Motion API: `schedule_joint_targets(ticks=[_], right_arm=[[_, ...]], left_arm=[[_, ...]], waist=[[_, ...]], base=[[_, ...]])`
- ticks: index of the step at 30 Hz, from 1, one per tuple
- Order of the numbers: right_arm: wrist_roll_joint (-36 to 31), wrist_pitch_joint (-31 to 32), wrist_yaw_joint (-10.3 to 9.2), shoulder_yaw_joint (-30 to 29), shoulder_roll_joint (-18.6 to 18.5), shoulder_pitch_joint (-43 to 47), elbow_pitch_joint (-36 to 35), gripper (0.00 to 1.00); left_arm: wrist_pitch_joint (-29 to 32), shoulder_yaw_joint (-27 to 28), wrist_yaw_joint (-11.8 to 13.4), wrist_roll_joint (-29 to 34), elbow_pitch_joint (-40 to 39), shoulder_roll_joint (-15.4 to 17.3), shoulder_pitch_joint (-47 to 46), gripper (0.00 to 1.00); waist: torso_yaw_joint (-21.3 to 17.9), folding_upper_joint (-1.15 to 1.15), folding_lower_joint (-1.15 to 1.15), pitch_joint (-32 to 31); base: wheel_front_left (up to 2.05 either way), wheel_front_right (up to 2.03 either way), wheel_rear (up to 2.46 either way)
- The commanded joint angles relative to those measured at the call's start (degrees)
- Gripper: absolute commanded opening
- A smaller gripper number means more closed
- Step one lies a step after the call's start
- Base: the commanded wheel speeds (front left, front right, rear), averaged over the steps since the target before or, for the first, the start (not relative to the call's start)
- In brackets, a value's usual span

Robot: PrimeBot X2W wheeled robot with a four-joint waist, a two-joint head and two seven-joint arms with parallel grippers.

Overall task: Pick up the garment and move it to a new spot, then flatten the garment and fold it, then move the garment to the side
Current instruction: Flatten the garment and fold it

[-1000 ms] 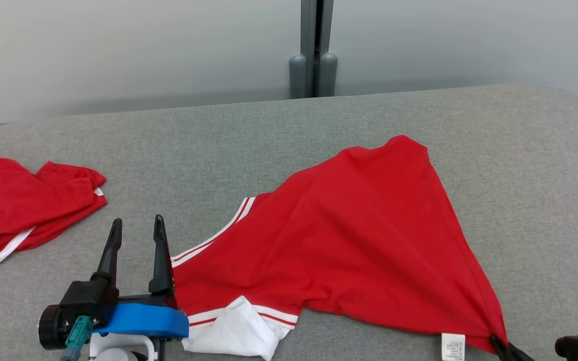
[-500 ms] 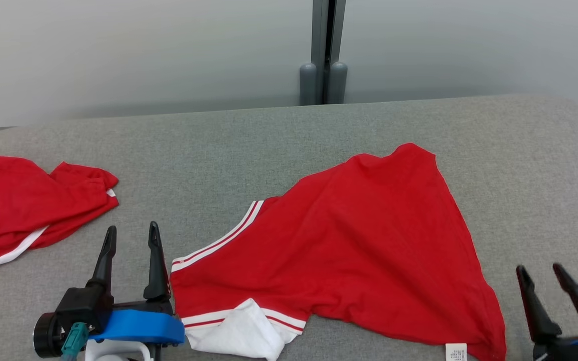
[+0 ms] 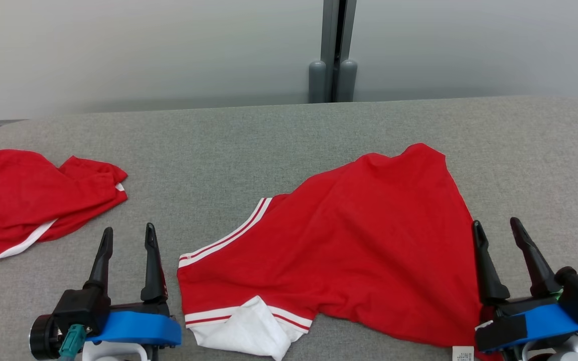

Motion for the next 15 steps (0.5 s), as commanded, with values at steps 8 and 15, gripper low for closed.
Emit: schedule_joint_targets(ticks=[8, 15], right_arm=[[-2.47, -0.64, 0.01, 1.50, 1.90, -1.23, 1.79, 1.00], [-3.75, -0.10, 0.01, 1.27, 2.20, -1.56, 1.50, 1.00]], left_arm=[[-0.28, -0.08, -0.27, 0.54, 0.72, 0.23, -0.25, 1.00], [1.50, -1.87, -1.13, 2.12, 2.54, 2.20, -4.39, 1.00]], waist=[[0.77, 0.00, 0.00, 0.11], [0.81, 0.00, 0.00, 0.51]], base=[[0.00, 0.00, 0.00], [0.00, 0.00, 0.00]])
